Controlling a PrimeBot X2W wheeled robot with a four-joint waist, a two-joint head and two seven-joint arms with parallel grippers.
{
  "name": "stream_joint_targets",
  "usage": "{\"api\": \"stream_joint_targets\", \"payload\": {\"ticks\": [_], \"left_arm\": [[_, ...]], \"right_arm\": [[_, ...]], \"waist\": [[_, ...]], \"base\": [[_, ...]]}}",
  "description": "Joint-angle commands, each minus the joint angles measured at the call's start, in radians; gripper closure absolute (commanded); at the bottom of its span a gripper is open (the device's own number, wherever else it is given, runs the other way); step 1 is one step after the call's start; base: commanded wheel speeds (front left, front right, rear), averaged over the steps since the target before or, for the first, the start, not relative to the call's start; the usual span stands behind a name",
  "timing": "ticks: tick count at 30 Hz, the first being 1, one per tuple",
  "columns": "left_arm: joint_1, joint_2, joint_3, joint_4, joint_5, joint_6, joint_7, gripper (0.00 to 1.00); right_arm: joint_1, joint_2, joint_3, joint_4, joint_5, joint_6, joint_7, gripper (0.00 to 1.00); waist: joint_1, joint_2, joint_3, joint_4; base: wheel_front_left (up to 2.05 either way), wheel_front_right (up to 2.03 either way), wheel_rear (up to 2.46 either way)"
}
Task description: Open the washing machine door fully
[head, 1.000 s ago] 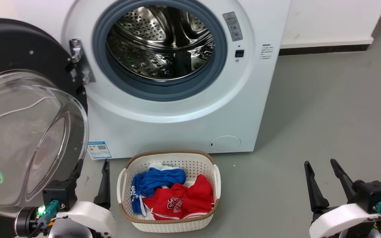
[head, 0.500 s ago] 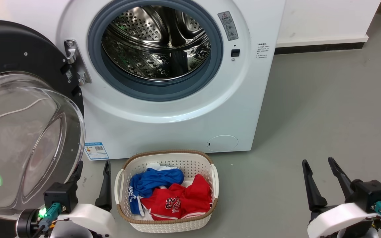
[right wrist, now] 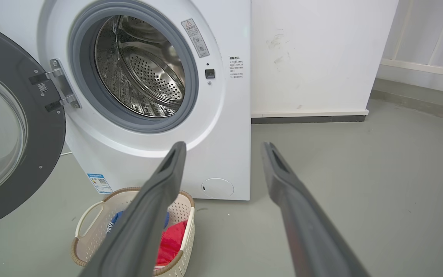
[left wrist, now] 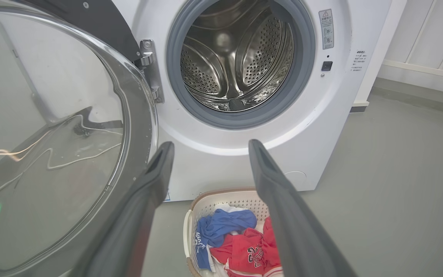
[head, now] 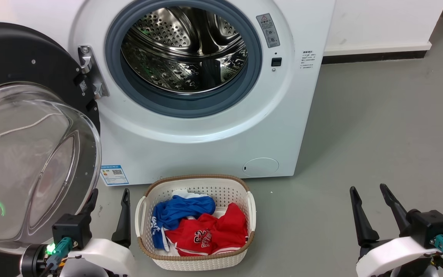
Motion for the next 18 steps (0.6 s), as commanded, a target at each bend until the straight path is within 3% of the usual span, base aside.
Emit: {"api": "stream_joint_targets", "payload": {"ticks": [1,3,4,7,18], "left_arm": [[0.011,0.004,-0.002,0.003,0.001,0.003,-0.006,0.0],[0.009,0.007,0.0,0.004,-0.002,0.001,-0.007,0.0],[0.003,0.004,0.0,0.002,-0.002,0.0,-0.003,1.0],[0.014,-0.013,-0.003,0.02,-0.011,-0.002,-0.001,1.0],[0.002,-0.055,0.052,0.043,-0.173,-0.053,0.026,1.0]], "right_arm": [[-0.002,0.001,0.001,0.002,0.005,0.0,-0.005,0.0],[0.0,0.001,0.003,0.002,0.005,0.0,-0.005,0.0],[0.001,0.0,0.002,0.001,0.005,0.0,-0.003,1.0],[0.014,0.0,0.003,0.021,0.017,0.0,-0.003,1.0],[-0.009,-0.005,-0.004,0.045,0.228,0.0,0.017,1.0]], "waist": [[0.0,-0.0001,-0.001,-0.001],[0.0,-0.0001,0.0,-0.001],[0.0,-0.0001,0.0,-0.001],[0.0001,-0.0001,0.0,0.0],[0.0001,-0.0001,0.003,0.005]], "base": [[0.0,0.0,0.0],[0.0,0.0,0.0],[0.0,0.0,0.0],[0.0,0.0,0.0],[0.0,0.0,0.0]]}}
